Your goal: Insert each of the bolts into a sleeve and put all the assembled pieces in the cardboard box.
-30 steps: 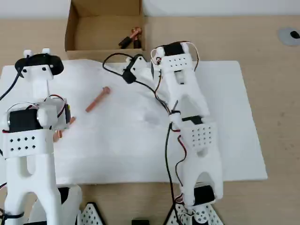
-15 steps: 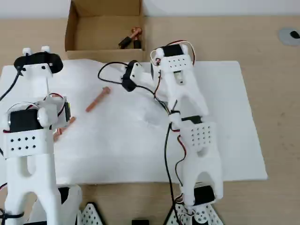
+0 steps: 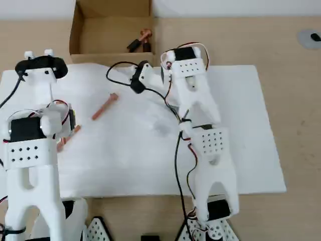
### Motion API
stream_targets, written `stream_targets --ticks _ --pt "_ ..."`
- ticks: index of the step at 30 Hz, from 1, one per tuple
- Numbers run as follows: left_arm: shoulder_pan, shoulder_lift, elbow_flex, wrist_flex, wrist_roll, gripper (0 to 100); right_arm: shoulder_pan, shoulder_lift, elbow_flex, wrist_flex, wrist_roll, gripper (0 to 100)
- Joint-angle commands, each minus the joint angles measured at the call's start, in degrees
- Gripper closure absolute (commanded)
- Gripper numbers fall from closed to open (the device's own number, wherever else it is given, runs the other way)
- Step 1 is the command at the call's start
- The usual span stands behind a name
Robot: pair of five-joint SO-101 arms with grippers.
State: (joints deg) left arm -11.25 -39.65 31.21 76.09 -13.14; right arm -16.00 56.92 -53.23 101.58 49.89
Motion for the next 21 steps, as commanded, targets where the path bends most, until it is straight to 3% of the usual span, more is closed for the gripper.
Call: stream_targets --ticks 1,5,12,21 --pt "-0.8 -1.6 -0.4 -0.7 -0.7 99 -0.9 3.6 -3.8 -0.4 -2.0 88.8" --pt "-0.9 -1.7 -0.5 -0.6 -1.0 99 -0.7 3.8 -7.4 -0.2 -2.2 99.2" --pt "-0.9 -1.7 -9.7 4.2 -2.8 99 0.0 0.7 -15.5 1.0 -6.1 98.8" --pt "-7.8 -1.7 -20.9 5.5 -6.9 99 0.0 -23.4 -13.9 1.0 -15.6 98.8"
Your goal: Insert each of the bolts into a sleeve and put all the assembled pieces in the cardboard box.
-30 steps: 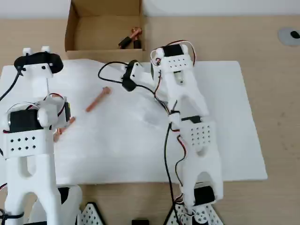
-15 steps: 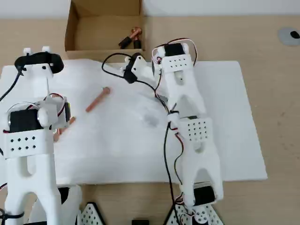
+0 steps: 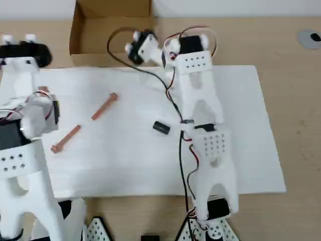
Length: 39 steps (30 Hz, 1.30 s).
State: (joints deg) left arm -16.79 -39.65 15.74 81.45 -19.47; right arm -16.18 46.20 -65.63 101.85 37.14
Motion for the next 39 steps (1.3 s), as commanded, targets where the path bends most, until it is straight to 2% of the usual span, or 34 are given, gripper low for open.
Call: stream_targets --ticks 1,5,11,18,22,28,33,36,39 --pt "-2.6 -1.7 -6.2 0.2 -0.4 99 0.0 -16.1 -0.4 0.7 -4.2 98.8" --pt "-4.5 -1.7 -8.4 0.2 0.7 99 -0.4 -30.9 7.3 0.7 -10.8 98.8" --pt "-4.5 -1.7 -9.7 -0.4 4.7 99 -0.8 -58.3 22.6 0.7 -14.5 98.8" --pt "-3.5 -1.5 -14.7 -5.7 12.0 99 -9.3 -81.2 44.2 -4.1 -15.1 98.8" --pt "3.4 -1.5 -15.5 -7.6 15.2 99 -9.5 -86.3 54.7 -3.9 -17.1 98.8" --pt "15.1 -1.6 -15.3 -9.4 26.4 99 -10.4 -88.0 66.7 -1.6 -31.6 98.8" --pt "20.6 -1.6 -15.0 -14.7 34.5 99 -17.5 -88.0 71.1 -8.1 -42.4 98.8" --pt "24.3 -1.7 -15.2 -18.1 35.7 99 -20.6 -88.0 75.6 -13.1 -42.6 98.8" --pt "28.2 -1.7 -15.2 -18.1 35.7 99 -20.8 -89.4 81.0 -20.0 -42.6 98.8"
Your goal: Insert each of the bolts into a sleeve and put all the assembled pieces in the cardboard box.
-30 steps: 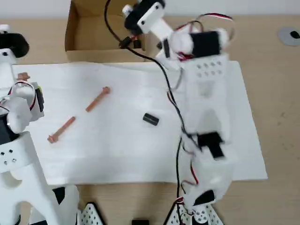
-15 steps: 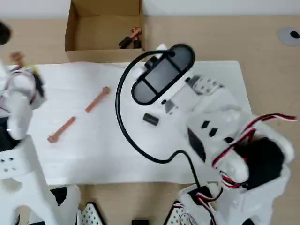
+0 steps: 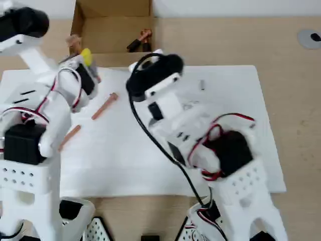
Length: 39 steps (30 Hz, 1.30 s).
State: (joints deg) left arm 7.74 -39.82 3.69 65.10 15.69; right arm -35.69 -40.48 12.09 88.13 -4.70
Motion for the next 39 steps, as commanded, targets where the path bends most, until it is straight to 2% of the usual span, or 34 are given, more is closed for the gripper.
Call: stream_targets --ticks 1,5,8,12,16,20,23,26,29,34,39 --pt "4.7 -1.5 -3.3 -1.8 0.5 99 -1.3 -4.0 5.3 -9.1 -0.8 98.8" --pt "7.7 -3.6 -8.1 -2.2 0.9 99 -0.9 -12.7 14.5 -18.8 2.5 98.8" --pt "8.5 -6.1 -9.8 -1.0 -1.4 99 0.9 -23.6 22.5 -24.5 5.3 98.8" --pt "8.3 -10.3 -7.8 0.4 -3.0 99 0.6 -40.0 38.0 -34.4 7.4 98.8" --pt "8.4 -13.7 -3.8 -2.0 -5.6 99 0.3 -55.3 52.3 -42.7 10.2 98.9" --pt "6.7 -18.4 4.4 -6.9 -5.2 99 -6.1 -66.6 62.6 -47.3 10.5 98.9" --pt "6.4 -23.4 14.9 -14.2 -2.7 99 -11.8 -72.1 69.8 -49.2 10.5 98.9" --pt "6.3 -28.5 27.3 -23.7 -3.2 99 -12.9 -73.6 73.4 -52.4 10.1 98.9" --pt "6.4 -33.3 37.5 -29.5 -3.2 99 -13.3 -73.2 76.6 -58.7 9.2 98.9" --pt "5.5 -38.3 50.2 -31.6 -3.7 99 -13.2 -73.4 81.5 -66.0 9.8 98.9" --pt "2.8 -43.7 56.8 -31.9 -4.4 99 -13.5 -73.1 84.4 -69.7 9.4 98.9"
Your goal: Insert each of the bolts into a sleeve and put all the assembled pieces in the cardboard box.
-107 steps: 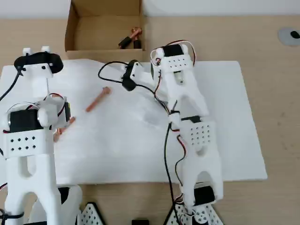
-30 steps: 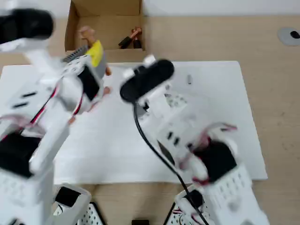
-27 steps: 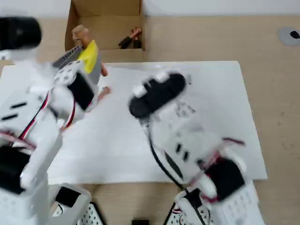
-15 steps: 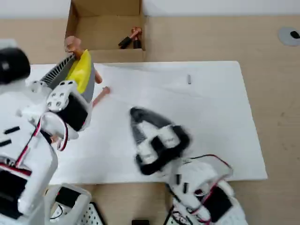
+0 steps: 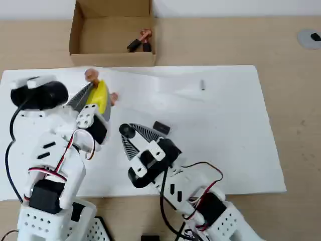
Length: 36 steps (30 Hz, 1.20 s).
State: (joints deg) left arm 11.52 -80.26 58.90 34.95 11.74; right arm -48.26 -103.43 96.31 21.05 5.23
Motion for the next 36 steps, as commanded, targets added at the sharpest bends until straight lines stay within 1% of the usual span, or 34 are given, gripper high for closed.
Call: stream_targets --ticks 1,6,11,15,21,27,31,35,36 --pt "-0.9 -4.3 2.1 -1.8 -0.4 99 -0.9 -10.2 0.2 -2.6 -0.5 98.9" --pt "1.1 -7.9 1.5 -1.3 -0.4 99 -0.7 -10.2 0.2 -2.5 -0.6 98.9" --pt "6.9 -11.5 -4.0 6.8 -0.5 99 -0.7 -10.2 0.2 -2.5 -0.7 98.9" --pt "6.9 -12.1 -4.0 8.4 -0.8 99 -0.6 -10.2 0.2 -2.5 -0.7 98.9" --pt "6.9 -12.3 -4.1 11.3 -0.4 99 0.3 -10.2 0.2 0.9 -0.7 98.9" --pt "6.9 -12.4 -2.2 10.7 -0.4 99 0.4 -10.2 0.2 1.3 -0.7 98.9" --pt "6.9 -12.4 -2.1 10.4 -0.4 99 1.4 -10.2 0.2 6.1 -0.8 98.9" --pt "7.0 -12.4 -1.7 10.0 -0.4 99 1.5 -10.3 0.2 5.5 -0.9 98.9" --pt "7.3 -12.4 -1.7 9.9 -0.2 99 1.5 -10.2 0.2 4.5 -1.8 98.9"
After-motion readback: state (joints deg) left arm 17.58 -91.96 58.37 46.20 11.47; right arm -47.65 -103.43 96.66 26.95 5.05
